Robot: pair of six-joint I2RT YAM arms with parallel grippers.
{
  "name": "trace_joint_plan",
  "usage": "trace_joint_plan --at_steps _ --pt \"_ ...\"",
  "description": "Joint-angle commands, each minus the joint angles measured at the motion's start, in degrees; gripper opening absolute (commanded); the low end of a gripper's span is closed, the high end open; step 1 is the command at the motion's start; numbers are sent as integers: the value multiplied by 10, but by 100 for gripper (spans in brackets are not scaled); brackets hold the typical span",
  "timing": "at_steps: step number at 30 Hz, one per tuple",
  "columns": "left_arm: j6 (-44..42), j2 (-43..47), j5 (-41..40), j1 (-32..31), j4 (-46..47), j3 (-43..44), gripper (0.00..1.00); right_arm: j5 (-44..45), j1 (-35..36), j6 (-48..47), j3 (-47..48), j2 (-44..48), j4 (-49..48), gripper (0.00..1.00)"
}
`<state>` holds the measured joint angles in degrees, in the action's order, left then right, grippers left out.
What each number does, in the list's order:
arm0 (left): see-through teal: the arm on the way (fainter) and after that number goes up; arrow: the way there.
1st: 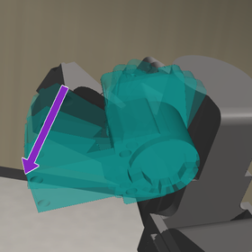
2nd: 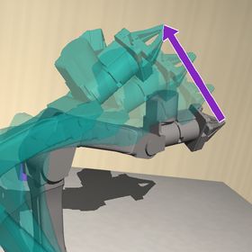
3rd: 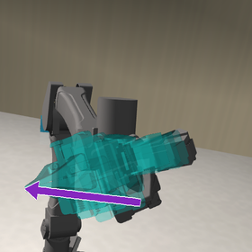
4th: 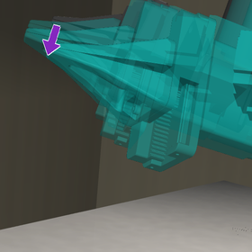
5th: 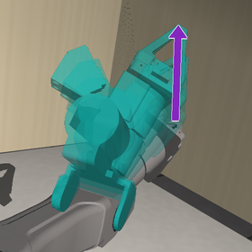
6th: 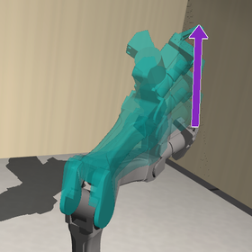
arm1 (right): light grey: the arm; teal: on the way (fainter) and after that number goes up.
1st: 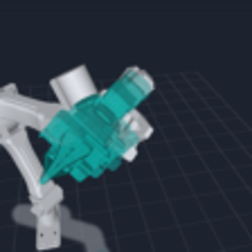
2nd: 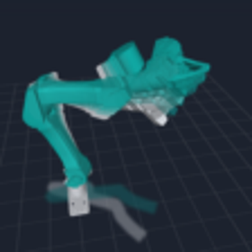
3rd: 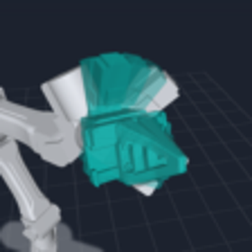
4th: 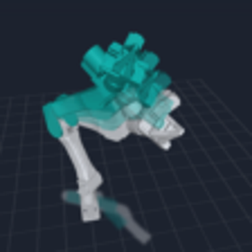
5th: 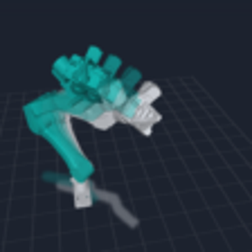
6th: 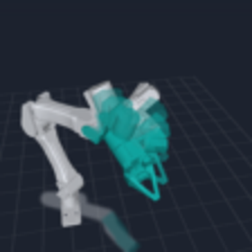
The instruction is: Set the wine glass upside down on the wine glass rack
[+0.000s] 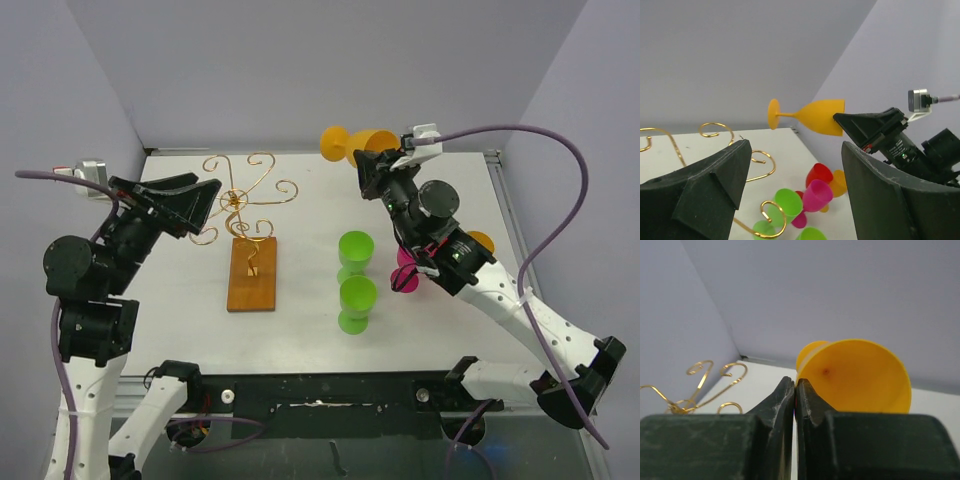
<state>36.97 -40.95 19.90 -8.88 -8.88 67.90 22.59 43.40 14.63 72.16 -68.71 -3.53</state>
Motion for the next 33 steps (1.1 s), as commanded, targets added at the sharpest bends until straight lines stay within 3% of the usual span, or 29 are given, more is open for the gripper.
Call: trace_joint_plan --at_steps 1,7,11,16,23,33 --pt "125 -37 34 -1 93 23 71 -47 23 -33 -21 33 -172 0" --pt "241 -92 62 -1 149 30 71 -105 73 -62 -38 42 -302 0" --pt "334 -113 66 -2 217 17 71 -101 127 -121 -47 24 -397 0" --pt "385 -134 59 -4 240 22 71 -82 207 -234 -35 -18 -491 0" --pt "430 -123 23 -7 261 1 70 -74 267 -327 5 -90 -551 0" --pt "455 -109 -29 -6 226 -7 51 -100 288 -358 25 -144 -580 0"
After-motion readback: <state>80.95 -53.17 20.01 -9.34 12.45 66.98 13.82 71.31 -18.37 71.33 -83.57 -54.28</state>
